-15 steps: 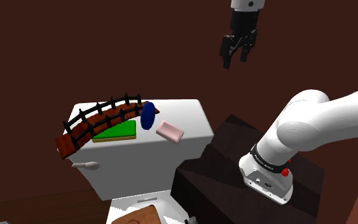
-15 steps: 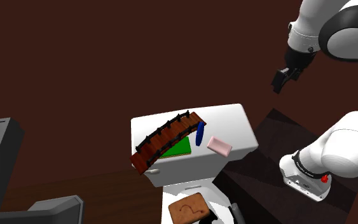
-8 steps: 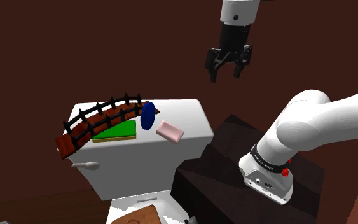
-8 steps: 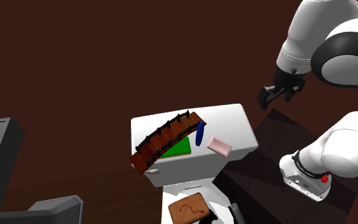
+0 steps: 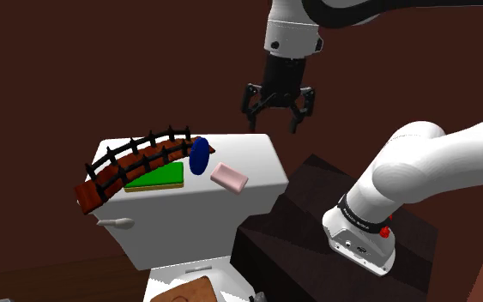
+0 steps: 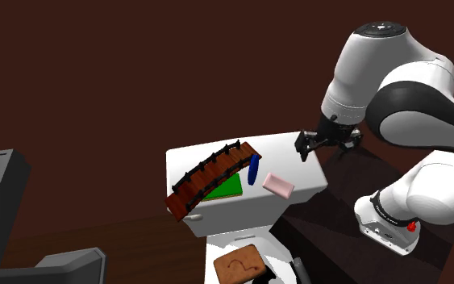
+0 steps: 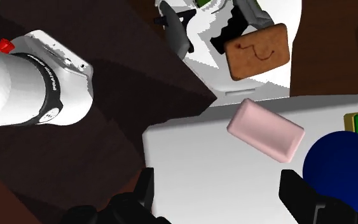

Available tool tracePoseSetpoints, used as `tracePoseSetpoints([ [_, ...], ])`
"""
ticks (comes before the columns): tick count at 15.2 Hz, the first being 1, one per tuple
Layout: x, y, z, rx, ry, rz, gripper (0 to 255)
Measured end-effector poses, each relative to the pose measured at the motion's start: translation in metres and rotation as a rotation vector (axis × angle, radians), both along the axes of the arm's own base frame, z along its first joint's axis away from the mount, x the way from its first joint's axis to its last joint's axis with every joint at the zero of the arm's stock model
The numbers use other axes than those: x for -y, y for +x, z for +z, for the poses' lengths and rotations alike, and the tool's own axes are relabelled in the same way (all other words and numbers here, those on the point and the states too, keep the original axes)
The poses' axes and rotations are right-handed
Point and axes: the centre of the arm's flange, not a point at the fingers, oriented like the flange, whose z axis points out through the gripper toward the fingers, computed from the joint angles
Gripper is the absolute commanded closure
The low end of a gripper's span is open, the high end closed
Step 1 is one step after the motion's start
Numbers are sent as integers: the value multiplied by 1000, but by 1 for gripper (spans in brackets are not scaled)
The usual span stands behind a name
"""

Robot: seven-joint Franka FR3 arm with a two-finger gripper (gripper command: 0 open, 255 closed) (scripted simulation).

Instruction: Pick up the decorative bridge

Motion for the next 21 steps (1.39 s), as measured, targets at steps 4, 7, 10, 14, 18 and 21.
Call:
tracePoseSetpoints([
  [4, -43, 15, -9, 1, 14, -163, 0],
  [7, -74, 29, -20, 1, 24, -285, 0],
  [10, -102, 49, -30, 3, 35, -408, 0],
  [14, -138, 79, -42, 4, 48, -570, 0],
  [18, -164, 118, -51, 5, 63, -731, 0],
  [21, -180, 145, -59, 4, 72, -854, 0],
])
